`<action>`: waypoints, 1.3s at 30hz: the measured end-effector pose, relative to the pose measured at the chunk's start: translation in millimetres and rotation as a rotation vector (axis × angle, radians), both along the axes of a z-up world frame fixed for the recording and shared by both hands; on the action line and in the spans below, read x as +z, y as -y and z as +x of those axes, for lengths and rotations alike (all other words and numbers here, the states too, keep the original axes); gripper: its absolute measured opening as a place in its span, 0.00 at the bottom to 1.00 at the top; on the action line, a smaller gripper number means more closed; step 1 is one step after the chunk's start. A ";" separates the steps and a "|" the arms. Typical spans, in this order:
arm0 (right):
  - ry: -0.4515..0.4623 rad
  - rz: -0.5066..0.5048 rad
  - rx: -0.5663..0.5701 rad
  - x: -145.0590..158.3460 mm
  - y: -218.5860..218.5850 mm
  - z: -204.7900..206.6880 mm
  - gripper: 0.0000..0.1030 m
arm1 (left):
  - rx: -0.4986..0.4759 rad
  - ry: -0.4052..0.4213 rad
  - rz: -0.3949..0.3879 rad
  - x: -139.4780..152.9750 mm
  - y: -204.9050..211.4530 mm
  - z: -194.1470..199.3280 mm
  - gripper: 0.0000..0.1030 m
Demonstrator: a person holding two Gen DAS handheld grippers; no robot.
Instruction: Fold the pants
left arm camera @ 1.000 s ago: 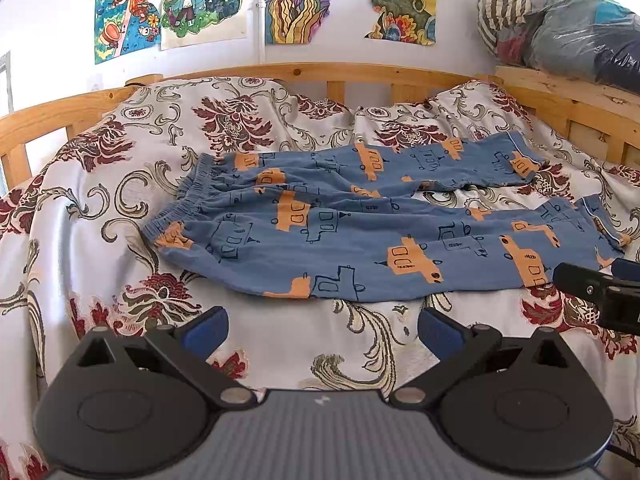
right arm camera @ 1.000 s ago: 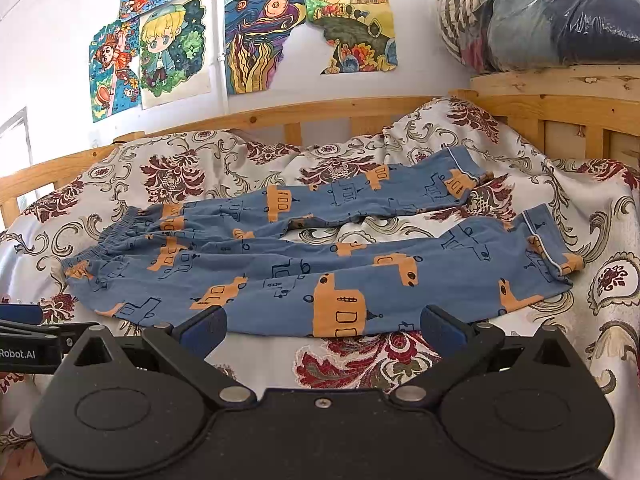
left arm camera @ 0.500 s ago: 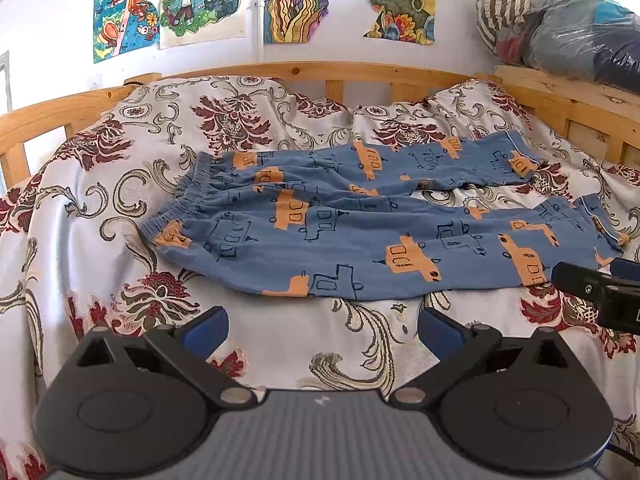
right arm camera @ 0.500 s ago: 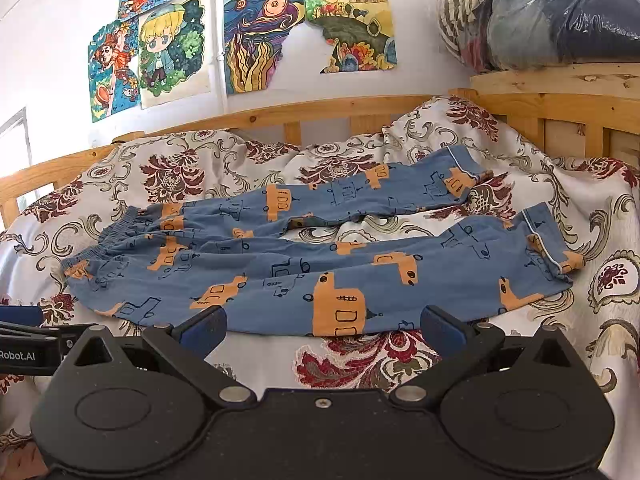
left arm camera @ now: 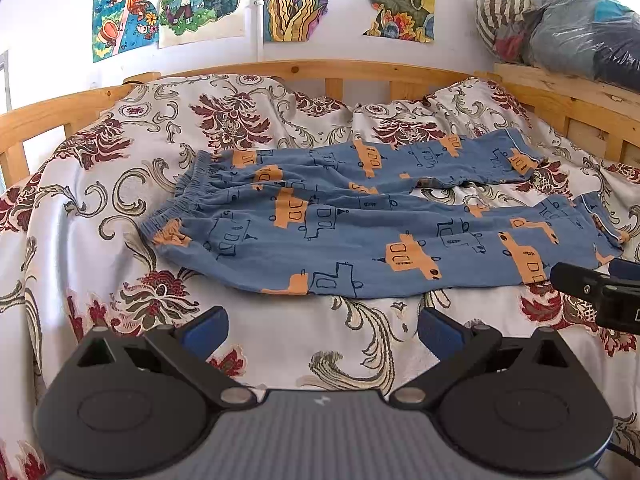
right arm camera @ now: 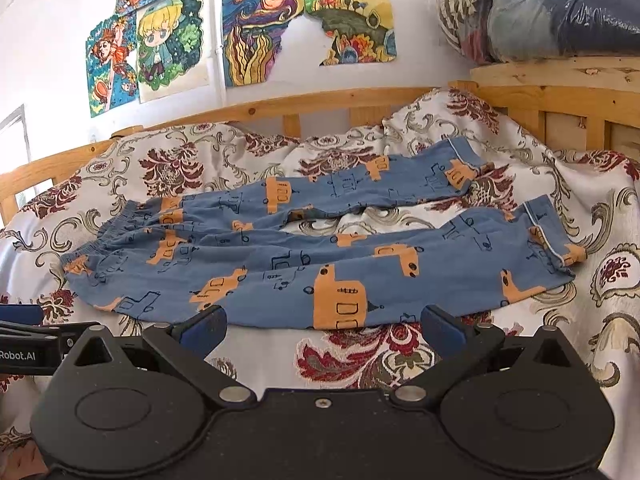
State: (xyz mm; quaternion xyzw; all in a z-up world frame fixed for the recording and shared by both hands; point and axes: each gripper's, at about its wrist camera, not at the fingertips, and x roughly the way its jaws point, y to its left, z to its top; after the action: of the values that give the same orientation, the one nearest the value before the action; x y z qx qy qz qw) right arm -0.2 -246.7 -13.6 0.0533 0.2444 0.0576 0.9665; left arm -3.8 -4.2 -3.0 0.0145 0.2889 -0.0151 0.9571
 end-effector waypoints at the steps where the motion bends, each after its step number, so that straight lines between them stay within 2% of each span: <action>1: -0.018 -0.002 -0.001 -0.5 -0.4 0.9 0.99 | -0.001 -0.003 0.000 -0.4 -0.3 0.4 1.00; 4: -0.050 -0.015 -0.012 0.0 -1.4 2.2 0.99 | -0.001 -0.015 -0.001 -0.8 -2.3 3.0 1.00; 10: -0.043 0.008 0.004 13.8 5.7 11.8 0.99 | 0.010 -0.049 -0.008 -3.1 -5.6 6.9 1.00; 12: -0.050 -0.032 0.028 18.2 6.5 22.5 0.99 | 0.015 -0.062 -0.011 -1.5 -6.9 9.1 1.00; 15: -0.097 -0.152 0.102 22.7 3.9 42.9 0.99 | 0.010 -0.070 -0.005 7.3 -8.8 15.5 1.00; 19: -0.089 -0.199 0.272 37.8 6.7 79.5 0.99 | 0.005 -0.079 -0.006 24.0 -17.4 38.0 1.00; 21: -0.077 -0.222 0.335 45.8 4.6 104.6 0.99 | 0.008 -0.087 -0.048 31.1 -29.0 57.8 1.00; 23: -0.068 -0.217 0.388 52.5 1.1 135.1 0.99 | -0.009 -0.080 -0.056 35.5 -38.8 78.6 1.00; 26: -0.088 -0.160 0.458 55.3 -3.4 186.7 0.99 | -0.028 -0.074 -0.007 43.1 -48.7 118.6 1.00; 32: -0.131 -0.052 0.521 49.4 -20.2 289.6 0.99 | -0.083 -0.089 0.089 55.7 -66.5 210.8 1.00; 37: -0.110 -0.128 0.639 41.6 -47.0 342.1 0.99 | -0.098 -0.081 0.167 53.8 -99.8 280.8 1.00; 39: -0.114 -0.148 0.711 39.9 -59.9 358.4 0.99 | -0.110 -0.102 0.184 48.5 -113.6 306.9 1.00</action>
State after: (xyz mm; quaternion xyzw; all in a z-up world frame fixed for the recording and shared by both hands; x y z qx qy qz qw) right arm 358.2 -186.8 26.3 -0.1022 0.3048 0.3691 0.8720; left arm 303.0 109.3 45.5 0.1174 0.3360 -0.0417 0.9336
